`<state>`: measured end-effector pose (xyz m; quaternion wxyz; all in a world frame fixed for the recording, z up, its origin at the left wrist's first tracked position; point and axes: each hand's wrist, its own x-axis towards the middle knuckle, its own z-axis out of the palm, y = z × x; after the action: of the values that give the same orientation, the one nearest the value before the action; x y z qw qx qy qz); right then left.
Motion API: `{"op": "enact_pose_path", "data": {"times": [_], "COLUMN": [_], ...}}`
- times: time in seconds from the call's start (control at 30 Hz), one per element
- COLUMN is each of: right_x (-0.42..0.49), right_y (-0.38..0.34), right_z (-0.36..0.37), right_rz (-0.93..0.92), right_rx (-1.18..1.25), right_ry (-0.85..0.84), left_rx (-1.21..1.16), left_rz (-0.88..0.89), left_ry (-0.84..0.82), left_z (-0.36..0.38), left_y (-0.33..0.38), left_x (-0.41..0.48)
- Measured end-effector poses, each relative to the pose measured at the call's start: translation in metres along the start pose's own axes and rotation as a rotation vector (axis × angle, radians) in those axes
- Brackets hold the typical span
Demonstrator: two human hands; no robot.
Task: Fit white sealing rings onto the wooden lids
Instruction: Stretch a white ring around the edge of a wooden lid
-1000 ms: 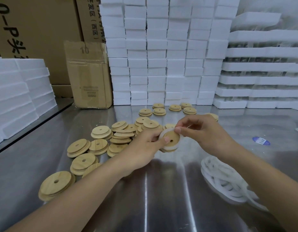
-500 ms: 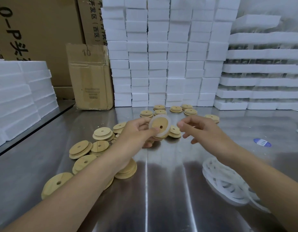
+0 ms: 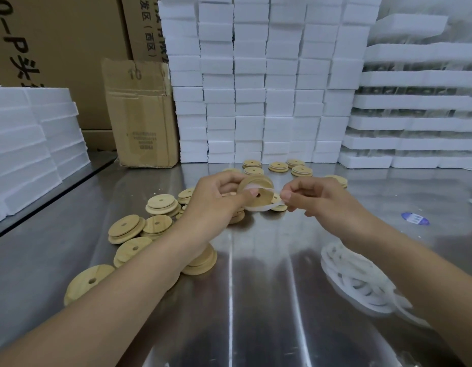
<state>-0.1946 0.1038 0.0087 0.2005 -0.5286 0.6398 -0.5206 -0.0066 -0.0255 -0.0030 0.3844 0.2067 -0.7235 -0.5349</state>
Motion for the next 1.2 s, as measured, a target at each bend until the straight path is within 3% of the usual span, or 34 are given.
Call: {"op": "enact_pose_path", "data": {"times": [0.33, 0.7, 0.87, 1.2], "right_x": [-0.001, -0.002, -0.003, -0.005], "right_y": [-0.002, 0.002, 0.004, 0.014], "right_z": [0.003, 0.002, 0.009, 0.024], "right_rz": [0.010, 0.051, 0.037, -0.173], "right_rx": [0.026, -0.068, -0.057, -0.224], "right_ry": [0.113, -0.062, -0.047, 0.055], "left_rx": [0.334, -0.014, -0.158, 0.055], "left_rz": [0.090, -0.105, -0.165, -0.062], "left_ry": [-0.188, -0.117, -0.086, -0.111], "left_z": [-0.008, -0.008, -0.001, 0.009], "left_y": [-0.001, 0.003, 0.001, -0.013], "left_x": [0.001, 0.001, -0.002, -0.005]}}
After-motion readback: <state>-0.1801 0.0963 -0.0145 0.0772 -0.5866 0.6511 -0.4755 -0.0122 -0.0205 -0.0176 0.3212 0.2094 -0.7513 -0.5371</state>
